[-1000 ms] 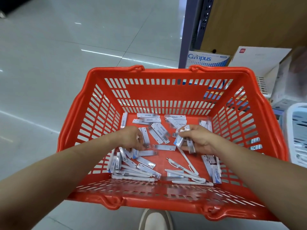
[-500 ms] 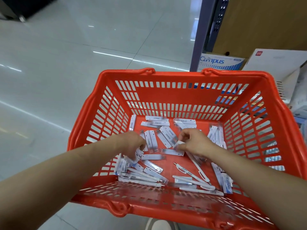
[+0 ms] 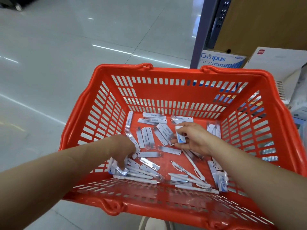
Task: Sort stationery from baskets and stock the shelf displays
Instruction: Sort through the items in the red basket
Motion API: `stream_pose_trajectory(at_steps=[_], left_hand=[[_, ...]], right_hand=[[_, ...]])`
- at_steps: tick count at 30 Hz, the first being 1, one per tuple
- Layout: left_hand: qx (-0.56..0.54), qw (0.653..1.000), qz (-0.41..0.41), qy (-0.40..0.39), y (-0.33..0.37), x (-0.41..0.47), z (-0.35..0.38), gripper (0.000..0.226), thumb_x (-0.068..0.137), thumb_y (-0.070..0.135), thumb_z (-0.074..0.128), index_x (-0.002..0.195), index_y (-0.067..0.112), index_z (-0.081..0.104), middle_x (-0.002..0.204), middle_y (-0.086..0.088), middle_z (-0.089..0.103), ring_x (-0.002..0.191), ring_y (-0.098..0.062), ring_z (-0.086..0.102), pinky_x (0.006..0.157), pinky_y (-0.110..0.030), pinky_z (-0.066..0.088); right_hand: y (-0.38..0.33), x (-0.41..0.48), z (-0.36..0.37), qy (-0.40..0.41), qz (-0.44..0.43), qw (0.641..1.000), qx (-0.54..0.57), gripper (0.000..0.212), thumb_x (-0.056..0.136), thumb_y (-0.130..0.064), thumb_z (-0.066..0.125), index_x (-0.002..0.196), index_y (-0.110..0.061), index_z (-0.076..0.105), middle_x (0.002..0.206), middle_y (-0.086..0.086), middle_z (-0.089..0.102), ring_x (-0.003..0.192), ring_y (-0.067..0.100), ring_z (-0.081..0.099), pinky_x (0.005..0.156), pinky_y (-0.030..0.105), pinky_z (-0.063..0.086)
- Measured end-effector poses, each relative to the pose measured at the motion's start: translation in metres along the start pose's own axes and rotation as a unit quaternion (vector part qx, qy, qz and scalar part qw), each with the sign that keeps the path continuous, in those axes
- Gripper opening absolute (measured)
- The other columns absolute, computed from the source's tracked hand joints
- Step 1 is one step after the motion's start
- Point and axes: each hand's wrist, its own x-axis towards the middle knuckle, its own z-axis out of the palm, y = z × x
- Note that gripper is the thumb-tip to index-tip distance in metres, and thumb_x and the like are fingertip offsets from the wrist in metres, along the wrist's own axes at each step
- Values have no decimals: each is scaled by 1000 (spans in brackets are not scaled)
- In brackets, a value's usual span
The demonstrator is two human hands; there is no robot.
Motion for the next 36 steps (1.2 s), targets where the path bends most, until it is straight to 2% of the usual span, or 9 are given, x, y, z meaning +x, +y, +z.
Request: stream_pose_trajectory(at_steps=[9,13,15,17,19,22,26,30,36], left_hand=[[-70,997,-10,33,-8,-9,-6,43,79,41,77,116,24,65,107,3,65,84,-14,60,73,-29,52],[-181,974,-35,128,-8,-11,-22,43,79,35,79,117,18,68,108,3,67,89,-14,59,72,-23,42],[-348,924,-40,155,-6,-10,-28,43,76,27,82,114,13,69,80,4,70,65,-8,62,60,-19,47],[-538,825,-32,167,-2,-9,-34,42,74,15,84,112,8,69,59,5,68,50,-8,64,50,-18,50],[-641,749,-11,169,3,-6,-38,41,75,9,81,113,9,67,66,-2,73,56,-12,68,52,-18,52],[-692,700,13,174,11,-3,-43,44,76,3,79,117,8,65,88,-9,72,66,-21,71,57,-23,57],[-703,682,47,196,14,3,-43,31,77,-2,76,107,5,69,111,-14,68,76,-21,72,69,-30,61],[-656,728,28,197,16,8,-38,27,80,15,78,105,12,70,128,-7,60,70,-13,63,62,-24,53],[-281,925,-111,229,9,14,-16,44,87,55,62,110,17,59,109,-4,64,92,-19,56,72,-28,41]], right_hand=[[7,3,11,-74,38,993,-79,32,92,1,53,116,-20,60,96,12,68,89,23,69,84,40,55],[10,2,27,-96,44,986,-129,35,89,0,55,114,-22,62,102,11,66,99,23,70,74,33,56],[14,2,34,-96,50,982,-153,35,88,-1,58,116,-23,62,104,11,67,97,22,70,75,32,57],[15,3,37,-105,57,981,-150,34,89,-6,61,118,-23,61,96,9,66,87,18,66,79,33,57],[14,2,36,-118,60,983,-130,26,89,-13,65,113,-22,63,92,3,65,85,17,62,85,37,54],[10,1,27,-136,51,980,-137,21,88,-27,70,107,-19,66,89,-3,64,84,15,59,84,38,52],[9,2,21,-165,55,980,-101,25,89,-22,68,112,-16,64,84,0,70,75,15,66,64,30,56],[12,6,25,-117,21,983,-139,31,86,-11,72,115,-17,64,70,-5,67,57,6,62,52,23,50],[28,17,15,57,-116,925,-357,19,85,-13,72,100,-18,62,107,2,61,70,17,57,58,25,44]])
